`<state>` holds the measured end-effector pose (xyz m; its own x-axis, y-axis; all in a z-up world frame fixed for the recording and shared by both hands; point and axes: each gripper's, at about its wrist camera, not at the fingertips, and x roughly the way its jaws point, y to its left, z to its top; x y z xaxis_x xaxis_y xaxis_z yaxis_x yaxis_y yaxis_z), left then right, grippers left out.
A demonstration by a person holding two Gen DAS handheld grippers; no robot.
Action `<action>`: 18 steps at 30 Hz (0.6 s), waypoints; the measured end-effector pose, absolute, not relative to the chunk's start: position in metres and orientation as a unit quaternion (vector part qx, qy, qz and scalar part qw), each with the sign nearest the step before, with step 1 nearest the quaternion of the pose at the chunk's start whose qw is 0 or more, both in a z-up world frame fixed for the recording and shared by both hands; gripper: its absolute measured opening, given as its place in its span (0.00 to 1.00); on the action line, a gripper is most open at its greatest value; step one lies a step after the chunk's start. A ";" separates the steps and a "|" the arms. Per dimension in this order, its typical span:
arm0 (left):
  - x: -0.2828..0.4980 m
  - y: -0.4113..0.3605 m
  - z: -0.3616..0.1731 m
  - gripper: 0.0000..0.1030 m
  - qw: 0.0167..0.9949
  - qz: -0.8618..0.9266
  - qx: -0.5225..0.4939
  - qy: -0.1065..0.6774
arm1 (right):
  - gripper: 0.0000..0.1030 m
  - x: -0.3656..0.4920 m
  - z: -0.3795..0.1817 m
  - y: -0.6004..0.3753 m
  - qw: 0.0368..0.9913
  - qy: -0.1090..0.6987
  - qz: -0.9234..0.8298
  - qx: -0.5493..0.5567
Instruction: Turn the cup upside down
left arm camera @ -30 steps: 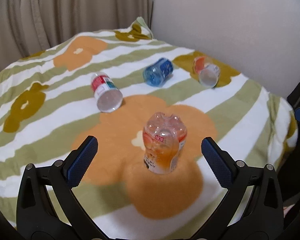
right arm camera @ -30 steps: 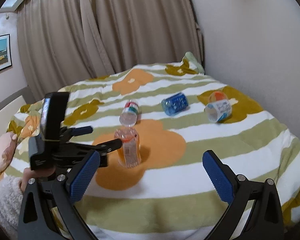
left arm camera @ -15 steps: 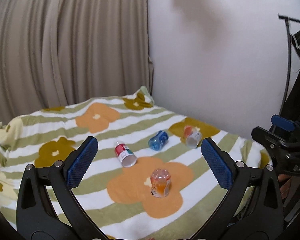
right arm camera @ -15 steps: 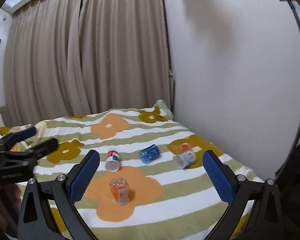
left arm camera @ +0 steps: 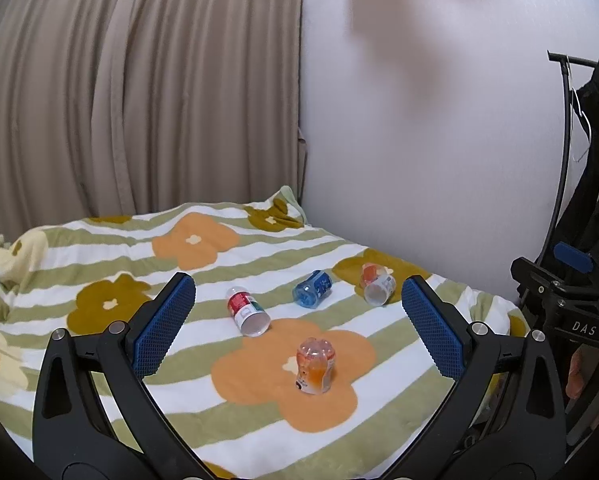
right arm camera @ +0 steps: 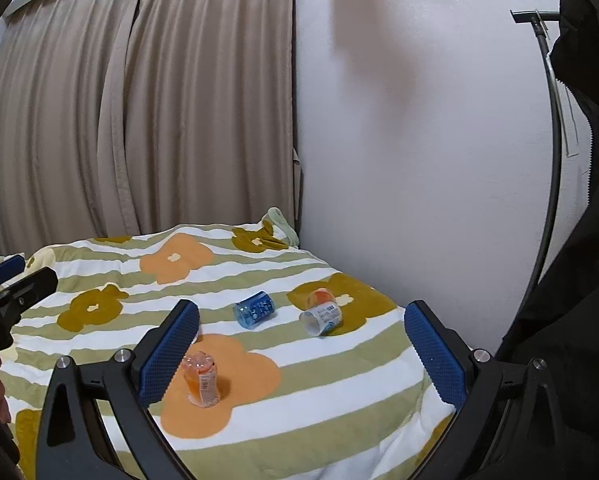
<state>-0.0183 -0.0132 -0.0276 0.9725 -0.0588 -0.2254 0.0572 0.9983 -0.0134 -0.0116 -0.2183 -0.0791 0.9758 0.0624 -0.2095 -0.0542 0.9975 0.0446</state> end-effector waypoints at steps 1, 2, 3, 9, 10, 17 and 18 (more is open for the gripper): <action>-0.019 -0.014 -0.028 1.00 0.993 -0.030 -0.002 0.113 | 0.99 -0.015 -0.077 -0.219 0.994 0.105 0.029 0.022; -0.019 -0.015 -0.027 1.00 0.993 -0.031 -0.002 0.113 | 0.99 -0.015 -0.077 -0.220 0.994 0.104 0.029 0.025; -0.019 -0.016 -0.027 1.00 0.993 -0.032 -0.002 0.112 | 0.99 -0.014 -0.077 -0.221 0.994 0.103 0.029 0.026; -0.019 -0.018 -0.028 1.00 0.993 -0.036 -0.002 0.113 | 0.99 -0.014 -0.075 -0.221 0.994 0.102 0.027 0.024; -0.018 -0.018 -0.028 1.00 0.993 -0.037 -0.003 0.115 | 0.99 -0.012 -0.074 -0.221 0.994 0.103 0.028 0.024; -0.021 -0.013 -0.028 1.00 0.993 -0.040 -0.007 0.115 | 0.99 -0.012 -0.074 -0.221 0.994 0.103 0.028 0.025; -0.022 -0.013 -0.028 1.00 0.993 -0.040 -0.006 0.115 | 0.99 -0.013 -0.074 -0.221 0.994 0.103 0.028 0.025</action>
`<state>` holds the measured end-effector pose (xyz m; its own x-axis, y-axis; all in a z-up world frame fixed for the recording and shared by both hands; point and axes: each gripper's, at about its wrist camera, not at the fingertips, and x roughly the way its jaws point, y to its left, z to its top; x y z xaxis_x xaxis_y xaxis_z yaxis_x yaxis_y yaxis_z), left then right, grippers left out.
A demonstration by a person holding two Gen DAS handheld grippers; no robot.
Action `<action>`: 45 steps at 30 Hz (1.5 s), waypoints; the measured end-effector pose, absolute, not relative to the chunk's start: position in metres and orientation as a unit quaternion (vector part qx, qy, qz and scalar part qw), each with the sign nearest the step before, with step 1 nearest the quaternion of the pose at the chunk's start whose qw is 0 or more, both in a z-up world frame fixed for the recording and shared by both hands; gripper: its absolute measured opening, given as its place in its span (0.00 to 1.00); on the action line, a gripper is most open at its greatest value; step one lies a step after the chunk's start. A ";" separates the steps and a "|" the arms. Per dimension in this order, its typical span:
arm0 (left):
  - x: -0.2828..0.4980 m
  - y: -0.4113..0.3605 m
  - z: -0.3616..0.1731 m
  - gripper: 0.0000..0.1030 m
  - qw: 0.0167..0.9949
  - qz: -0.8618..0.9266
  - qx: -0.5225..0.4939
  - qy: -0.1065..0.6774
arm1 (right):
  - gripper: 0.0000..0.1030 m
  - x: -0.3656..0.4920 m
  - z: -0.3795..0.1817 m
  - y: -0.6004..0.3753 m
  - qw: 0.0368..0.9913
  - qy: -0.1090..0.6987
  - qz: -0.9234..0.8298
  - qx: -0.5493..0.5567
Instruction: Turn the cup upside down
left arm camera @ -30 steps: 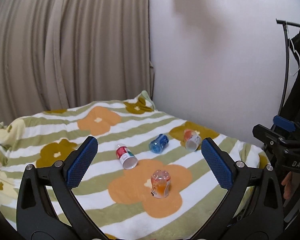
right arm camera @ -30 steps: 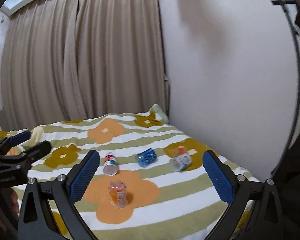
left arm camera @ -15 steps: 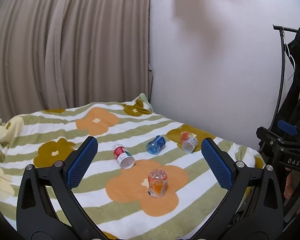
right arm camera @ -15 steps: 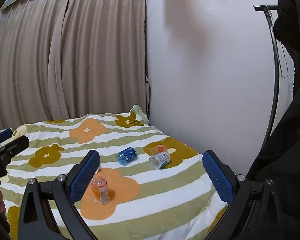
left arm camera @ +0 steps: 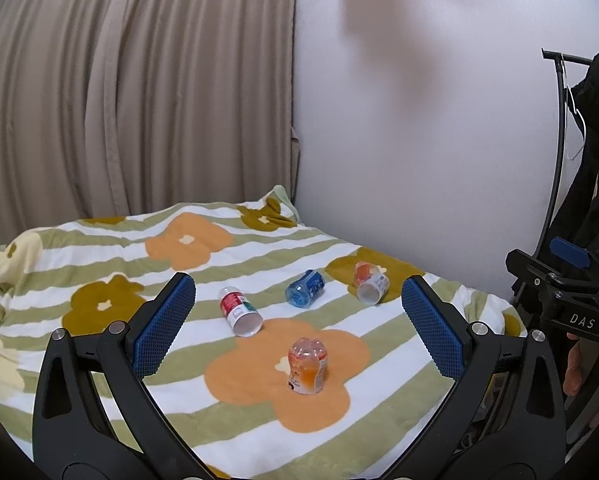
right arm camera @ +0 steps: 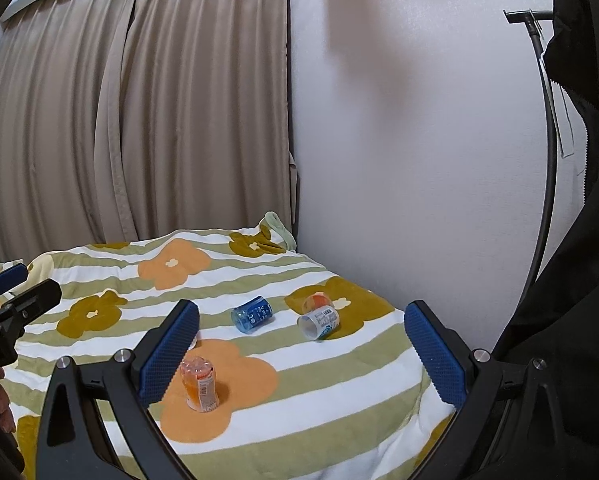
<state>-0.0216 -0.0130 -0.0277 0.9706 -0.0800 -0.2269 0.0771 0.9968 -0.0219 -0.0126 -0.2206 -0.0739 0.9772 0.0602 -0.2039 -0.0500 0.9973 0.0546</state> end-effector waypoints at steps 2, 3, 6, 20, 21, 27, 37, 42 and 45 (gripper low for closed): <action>-0.022 -0.013 -0.027 1.00 0.993 -0.039 -0.007 0.114 | 0.99 -0.013 -0.074 -0.221 0.994 0.103 0.028 0.024; -0.022 -0.013 -0.027 1.00 0.993 -0.040 -0.007 0.114 | 0.99 -0.013 -0.074 -0.221 0.994 0.103 0.028 0.025; -0.021 -0.013 -0.027 1.00 0.992 -0.042 -0.007 0.115 | 0.99 -0.012 -0.075 -0.220 0.994 0.104 0.029 0.024; -0.021 -0.013 -0.025 1.00 0.992 -0.047 -0.007 0.118 | 0.99 -0.010 -0.077 -0.221 0.994 0.107 0.028 0.025; -0.021 -0.013 -0.025 1.00 0.992 -0.047 -0.006 0.118 | 0.99 -0.010 -0.077 -0.221 0.994 0.107 0.027 0.025; -0.020 -0.014 -0.025 1.00 0.992 -0.048 -0.006 0.119 | 0.99 -0.010 -0.077 -0.222 0.994 0.107 0.028 0.025; -0.020 -0.015 -0.024 1.00 0.992 -0.048 -0.005 0.117 | 0.99 -0.009 -0.077 -0.222 0.994 0.106 0.028 0.025; -0.019 -0.015 -0.023 1.00 0.992 -0.048 -0.005 0.115 | 0.99 -0.010 -0.077 -0.223 0.994 0.104 0.027 0.026; -0.020 -0.015 -0.022 1.00 0.992 -0.048 -0.005 0.114 | 0.99 -0.009 -0.076 -0.224 0.994 0.101 0.026 0.027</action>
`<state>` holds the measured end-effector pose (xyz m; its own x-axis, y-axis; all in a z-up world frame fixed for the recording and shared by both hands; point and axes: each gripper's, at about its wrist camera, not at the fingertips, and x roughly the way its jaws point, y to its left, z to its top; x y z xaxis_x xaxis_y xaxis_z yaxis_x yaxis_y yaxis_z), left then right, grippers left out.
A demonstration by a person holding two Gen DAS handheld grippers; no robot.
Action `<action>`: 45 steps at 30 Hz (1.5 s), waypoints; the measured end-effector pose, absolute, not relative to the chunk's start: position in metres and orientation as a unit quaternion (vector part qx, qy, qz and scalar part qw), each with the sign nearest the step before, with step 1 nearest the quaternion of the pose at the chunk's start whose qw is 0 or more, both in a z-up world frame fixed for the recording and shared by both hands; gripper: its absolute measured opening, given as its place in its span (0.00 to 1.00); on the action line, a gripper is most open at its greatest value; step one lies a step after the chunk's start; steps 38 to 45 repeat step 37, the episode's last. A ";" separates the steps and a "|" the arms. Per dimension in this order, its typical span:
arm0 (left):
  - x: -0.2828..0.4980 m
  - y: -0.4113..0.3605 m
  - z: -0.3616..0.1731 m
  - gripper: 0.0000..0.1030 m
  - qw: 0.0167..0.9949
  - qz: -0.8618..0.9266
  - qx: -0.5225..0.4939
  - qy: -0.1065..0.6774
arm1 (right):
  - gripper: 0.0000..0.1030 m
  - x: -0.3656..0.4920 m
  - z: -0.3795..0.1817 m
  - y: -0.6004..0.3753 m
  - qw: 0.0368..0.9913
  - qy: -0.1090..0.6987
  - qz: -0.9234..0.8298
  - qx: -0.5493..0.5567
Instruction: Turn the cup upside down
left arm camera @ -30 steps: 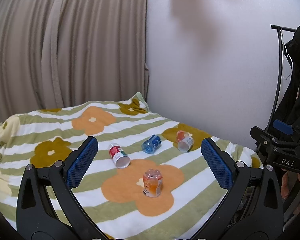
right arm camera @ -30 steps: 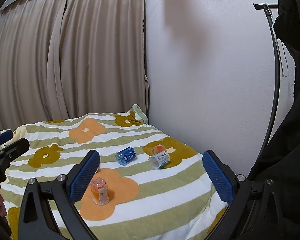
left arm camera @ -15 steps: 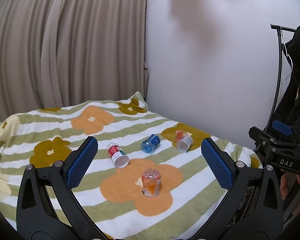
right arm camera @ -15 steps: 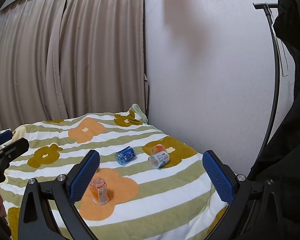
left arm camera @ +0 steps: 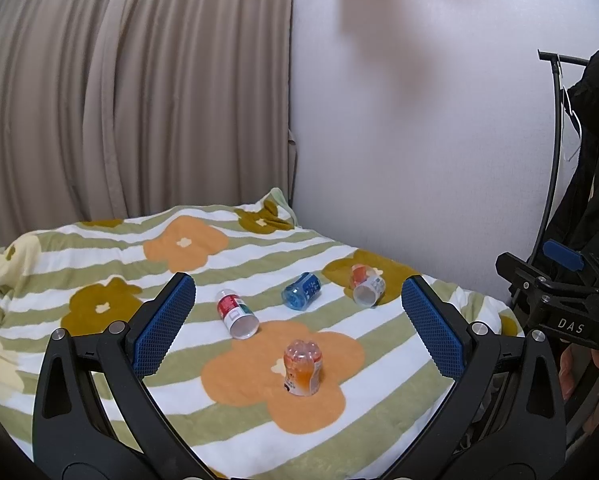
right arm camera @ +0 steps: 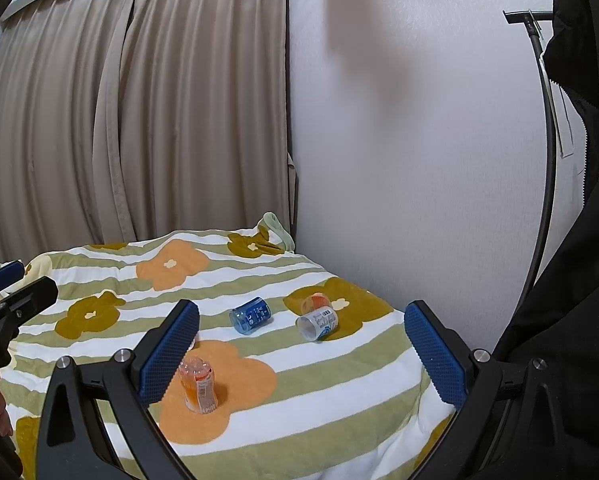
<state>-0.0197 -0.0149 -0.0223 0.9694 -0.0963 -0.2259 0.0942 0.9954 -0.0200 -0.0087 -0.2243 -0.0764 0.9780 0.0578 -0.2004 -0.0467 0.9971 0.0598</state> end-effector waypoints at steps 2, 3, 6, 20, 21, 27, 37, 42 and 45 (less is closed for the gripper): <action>-0.019 -0.015 -0.022 1.00 0.992 -0.048 -0.004 0.113 | 0.99 -0.008 -0.076 -0.225 0.994 0.099 0.026 0.028; -0.020 -0.016 -0.022 1.00 0.993 -0.048 -0.004 0.112 | 0.99 -0.008 -0.075 -0.225 0.994 0.099 0.026 0.028; -0.021 -0.016 -0.022 1.00 0.993 -0.048 -0.004 0.111 | 0.99 -0.008 -0.074 -0.224 0.995 0.097 0.026 0.026; -0.024 -0.017 -0.019 1.00 0.994 -0.043 -0.002 0.103 | 0.99 -0.010 -0.071 -0.223 0.995 0.095 0.025 0.025; -0.024 -0.017 -0.019 1.00 0.994 -0.042 -0.001 0.102 | 0.99 -0.010 -0.071 -0.224 0.995 0.094 0.025 0.025; -0.024 -0.017 -0.019 1.00 0.994 -0.040 -0.006 0.099 | 0.99 -0.010 -0.070 -0.223 0.995 0.094 0.025 0.024; -0.030 -0.023 -0.016 1.00 0.998 -0.023 0.013 0.064 | 0.99 -0.010 -0.068 -0.219 0.994 0.097 0.033 0.025; -0.030 -0.023 -0.016 1.00 0.998 -0.023 0.013 0.064 | 0.99 -0.010 -0.068 -0.219 0.994 0.097 0.033 0.025; -0.030 -0.023 -0.016 1.00 0.998 -0.023 0.013 0.064 | 0.99 -0.010 -0.068 -0.219 0.994 0.097 0.033 0.025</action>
